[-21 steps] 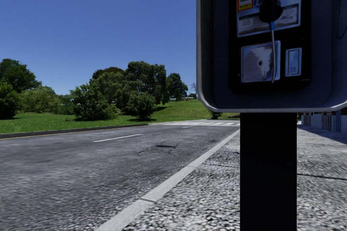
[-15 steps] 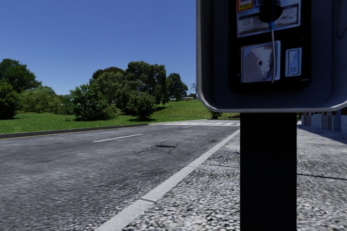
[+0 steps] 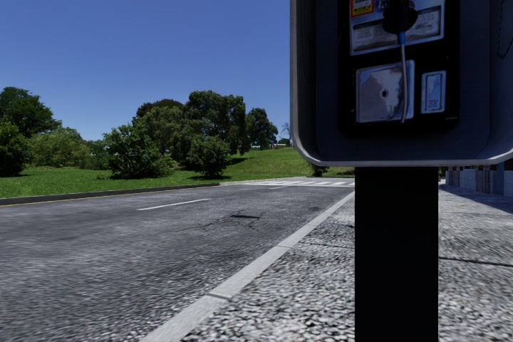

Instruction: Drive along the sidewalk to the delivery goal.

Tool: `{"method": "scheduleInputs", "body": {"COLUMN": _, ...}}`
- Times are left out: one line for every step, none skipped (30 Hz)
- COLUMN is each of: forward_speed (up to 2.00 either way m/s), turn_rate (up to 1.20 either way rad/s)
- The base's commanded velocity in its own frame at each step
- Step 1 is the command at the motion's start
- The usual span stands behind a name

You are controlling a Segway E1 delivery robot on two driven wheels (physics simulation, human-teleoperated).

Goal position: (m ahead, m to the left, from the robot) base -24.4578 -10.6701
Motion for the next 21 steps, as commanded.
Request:
{"method": "scheduleInputs", "body": {"forward_speed": 0.00, "turn_rate": 0.00}}
{"method": "scheduleInputs", "body": {"forward_speed": 0.00, "turn_rate": 0.00}}
{"method": "scheduleInputs", "body": {"forward_speed": 0.00, "turn_rate": 0.00}}
{"method": "scheduleInputs", "body": {"forward_speed": 0.00, "turn_rate": 0.00}}
{"method": "scheduleInputs", "body": {"forward_speed": 0.00, "turn_rate": 0.00}}
{"method": "scheduleInputs", "body": {"forward_speed": 0.00, "turn_rate": 0.00}}
{"method": "scheduleInputs", "body": {"forward_speed": 0.00, "turn_rate": 0.00}}
{"method": "scheduleInputs", "body": {"forward_speed": 0.00, "turn_rate": 0.00}}
{"method": "scheduleInputs", "body": {"forward_speed": 0.00, "turn_rate": 0.00}}
{"method": "scheduleInputs", "body": {"forward_speed": -0.06, "turn_rate": 0.00}}
{"method": "scheduleInputs", "body": {"forward_speed": -0.27, "turn_rate": 0.00}}
{"method": "scheduleInputs", "body": {"forward_speed": -0.40, "turn_rate": 0.00}}
{"method": "scheduleInputs", "body": {"forward_speed": -0.40, "turn_rate": 0.00}}
{"method": "scheduleInputs", "body": {"forward_speed": -0.44, "turn_rate": 0.00}}
{"method": "scheduleInputs", "body": {"forward_speed": -0.46, "turn_rate": 0.00}}
{"method": "scheduleInputs", "body": {"forward_speed": -0.46, "turn_rate": 0.00}}
{"method": "scheduleInputs", "body": {"forward_speed": -0.46, "turn_rate": 0.00}}
{"method": "scheduleInputs", "body": {"forward_speed": -0.46, "turn_rate": 0.00}}
{"method": "scheduleInputs", "body": {"forward_speed": -0.46, "turn_rate": 0.00}}
{"method": "scheduleInputs", "body": {"forward_speed": -0.46, "turn_rate": 0.00}}
{"method": "scheduleInputs", "body": {"forward_speed": -0.46, "turn_rate": 0.00}}
